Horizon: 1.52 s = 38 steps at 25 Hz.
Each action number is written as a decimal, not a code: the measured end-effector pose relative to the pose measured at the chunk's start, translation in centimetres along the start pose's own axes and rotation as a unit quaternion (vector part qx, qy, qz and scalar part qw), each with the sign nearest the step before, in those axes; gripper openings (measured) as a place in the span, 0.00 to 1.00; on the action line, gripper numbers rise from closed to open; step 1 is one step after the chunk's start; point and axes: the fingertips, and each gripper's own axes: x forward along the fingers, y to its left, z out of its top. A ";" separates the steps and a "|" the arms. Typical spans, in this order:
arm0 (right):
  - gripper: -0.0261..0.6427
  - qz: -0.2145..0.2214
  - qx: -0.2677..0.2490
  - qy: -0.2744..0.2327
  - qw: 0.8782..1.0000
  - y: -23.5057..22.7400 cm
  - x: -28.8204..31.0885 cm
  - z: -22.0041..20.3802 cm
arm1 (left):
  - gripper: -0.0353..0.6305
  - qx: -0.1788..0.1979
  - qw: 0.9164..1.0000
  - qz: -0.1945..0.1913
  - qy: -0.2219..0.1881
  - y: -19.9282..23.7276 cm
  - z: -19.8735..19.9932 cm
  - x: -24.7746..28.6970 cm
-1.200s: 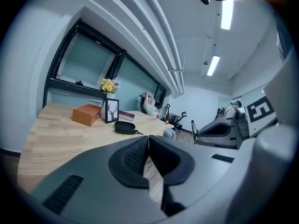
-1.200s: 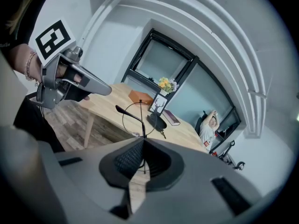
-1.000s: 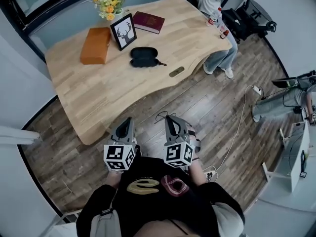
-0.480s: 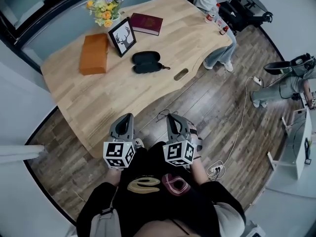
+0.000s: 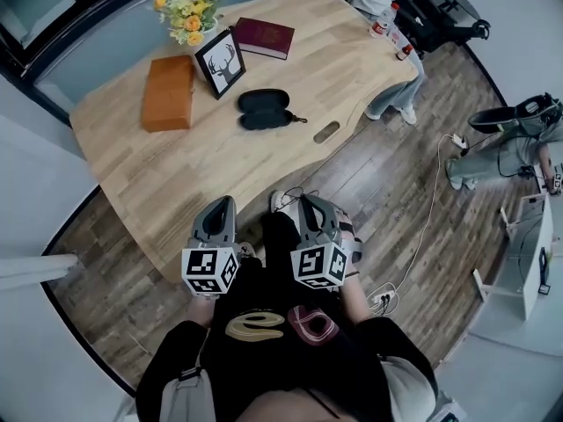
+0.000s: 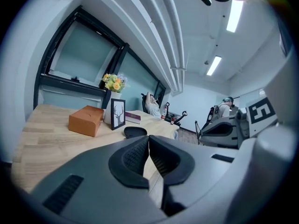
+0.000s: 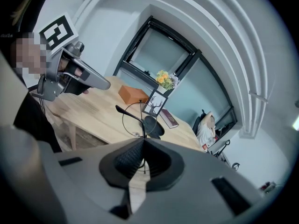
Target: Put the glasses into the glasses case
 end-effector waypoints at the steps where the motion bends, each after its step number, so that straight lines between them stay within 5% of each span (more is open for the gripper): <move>1: 0.06 0.000 -0.002 -0.002 1.000 -0.4 0.4 0.1 | 0.08 -0.001 1.000 0.005 0.000 0.3 0.1 0.3; 18: 0.06 0.055 -0.053 -0.046 0.996 -7.2 10.8 2.8 | 0.08 -0.014 0.996 0.081 -0.029 3.6 4.5 8.9; 38: 0.06 0.112 -0.117 -0.069 0.984 -13.2 22.4 3.8 | 0.08 -0.029 0.982 0.185 -0.032 5.4 7.1 16.9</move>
